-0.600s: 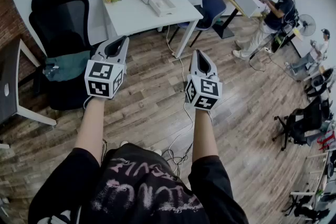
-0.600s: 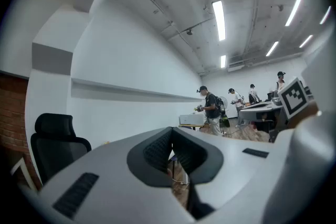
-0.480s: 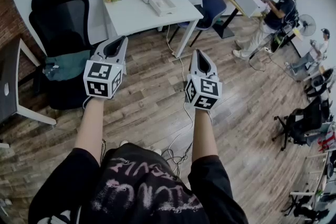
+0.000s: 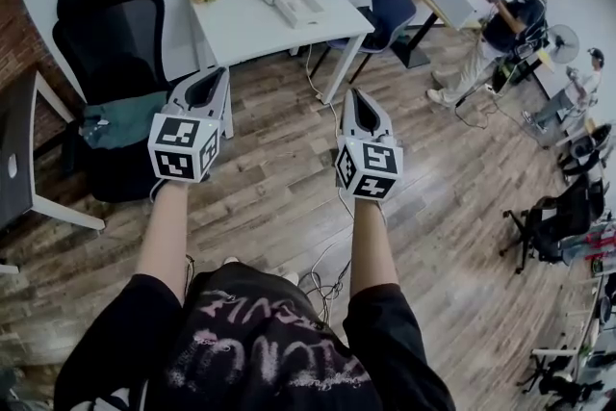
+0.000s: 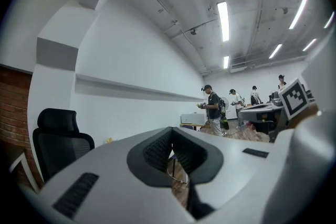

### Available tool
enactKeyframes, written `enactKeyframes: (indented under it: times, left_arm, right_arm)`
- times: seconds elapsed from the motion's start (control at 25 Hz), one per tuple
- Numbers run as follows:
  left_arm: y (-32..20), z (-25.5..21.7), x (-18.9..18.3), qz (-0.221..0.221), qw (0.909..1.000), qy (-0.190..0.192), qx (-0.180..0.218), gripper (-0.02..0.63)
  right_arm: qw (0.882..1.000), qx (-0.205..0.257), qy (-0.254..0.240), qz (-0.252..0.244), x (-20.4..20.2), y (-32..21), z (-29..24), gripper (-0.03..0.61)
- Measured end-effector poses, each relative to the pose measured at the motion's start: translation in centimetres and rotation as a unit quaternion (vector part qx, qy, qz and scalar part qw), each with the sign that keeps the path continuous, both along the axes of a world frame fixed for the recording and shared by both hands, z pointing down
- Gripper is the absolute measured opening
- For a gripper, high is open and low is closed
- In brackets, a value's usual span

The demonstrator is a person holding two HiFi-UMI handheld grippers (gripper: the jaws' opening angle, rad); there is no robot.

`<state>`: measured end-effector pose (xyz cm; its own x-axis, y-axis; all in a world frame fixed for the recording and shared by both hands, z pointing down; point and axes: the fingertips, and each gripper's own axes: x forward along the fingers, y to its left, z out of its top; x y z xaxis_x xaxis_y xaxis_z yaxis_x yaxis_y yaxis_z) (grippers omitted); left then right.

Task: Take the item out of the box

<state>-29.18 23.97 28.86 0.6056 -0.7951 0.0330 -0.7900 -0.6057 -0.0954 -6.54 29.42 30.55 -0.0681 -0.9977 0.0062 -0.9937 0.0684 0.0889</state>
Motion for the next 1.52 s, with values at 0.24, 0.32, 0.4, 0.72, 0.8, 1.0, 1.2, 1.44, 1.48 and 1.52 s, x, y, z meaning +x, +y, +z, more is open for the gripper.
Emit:
enactKeyframes:
  times: [0.24,0.32,0.4,0.72,0.8,1.0,1.2,1.44,1.48,1.52]
  left_arm:
    - [-0.9,0.4,-1.9,0.012,0.9999,-0.002,0.001,0.003]
    - [-1.2,0.3,-2.5,0.018,0.9998,-0.004,0.003,0.003]
    - [-1.6,0.3,-3.2,0.023,0.9997,-0.004,0.005,0.003]
    - [-3.5,1.2,-3.3,0.036,0.9993,-0.001,-0.005,0.003]
    - [-4.1,1.2,-3.0,0.038,0.9993,-0.001,-0.003,0.003]
    - [-6.4,1.5,-1.8,0.040,0.9992,-0.003,-0.003,0.003]
    - [-9.6,1.8,0.6,0.042,0.9991,-0.008,-0.005,0.003]
    - [-14.0,2.8,4.6,0.037,0.9992,-0.012,-0.010,0.003]
    - [-14.9,2.9,5.4,0.036,0.9992,-0.013,-0.010,0.003]
    - [-15.7,3.0,6.2,0.034,0.9993,-0.015,-0.010,0.003]
  right_arm:
    - [1.000,-0.004,-0.016,0.023,-1.2,-1.1,0.7,0.009]
    - [0.999,-0.001,-0.019,0.027,-1.8,-1.3,0.7,0.009]
    - [0.999,0.002,-0.021,0.027,-2.7,-1.6,0.7,0.009]
    - [1.000,-0.012,-0.012,0.022,-4.3,-3.3,1.4,0.009]
    - [1.000,-0.010,-0.012,0.022,-4.2,-4.0,1.3,0.009]
    - [1.000,-0.006,-0.016,0.023,-3.2,-6.5,1.7,0.009]
    - [1.000,-0.005,-0.022,0.020,-1.0,-9.8,2.1,0.009]
    - [1.000,-0.007,-0.023,0.016,3.0,-14.3,3.2,0.009]
    - [1.000,-0.008,-0.021,0.014,3.7,-15.2,3.3,0.009]
    - [1.000,-0.008,-0.020,0.012,4.5,-16.1,3.5,0.009]
